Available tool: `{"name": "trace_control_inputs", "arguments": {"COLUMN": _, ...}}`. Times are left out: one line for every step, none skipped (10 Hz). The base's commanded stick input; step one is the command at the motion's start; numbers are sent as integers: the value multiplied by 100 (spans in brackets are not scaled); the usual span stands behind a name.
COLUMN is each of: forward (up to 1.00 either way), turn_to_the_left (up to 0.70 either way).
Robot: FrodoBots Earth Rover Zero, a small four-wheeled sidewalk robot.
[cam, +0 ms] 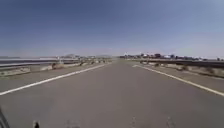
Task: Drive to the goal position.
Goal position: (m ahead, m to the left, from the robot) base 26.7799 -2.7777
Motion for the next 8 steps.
{"name": "trace_control_inputs", "arguments": {"forward": 100, "turn_to_the_left": 0}}
{"name": "trace_control_inputs", "arguments": {"forward": 100, "turn_to_the_left": -27}}
{"name": "trace_control_inputs", "arguments": {"forward": 100, "turn_to_the_left": -27}}
{"name": "trace_control_inputs", "arguments": {"forward": 100, "turn_to_the_left": 0}}
{"name": "trace_control_inputs", "arguments": {"forward": 100, "turn_to_the_left": 0}}
{"name": "trace_control_inputs", "arguments": {"forward": 100, "turn_to_the_left": 0}}
{"name": "trace_control_inputs", "arguments": {"forward": 100, "turn_to_the_left": 0}}
{"name": "trace_control_inputs", "arguments": {"forward": 100, "turn_to_the_left": 0}}
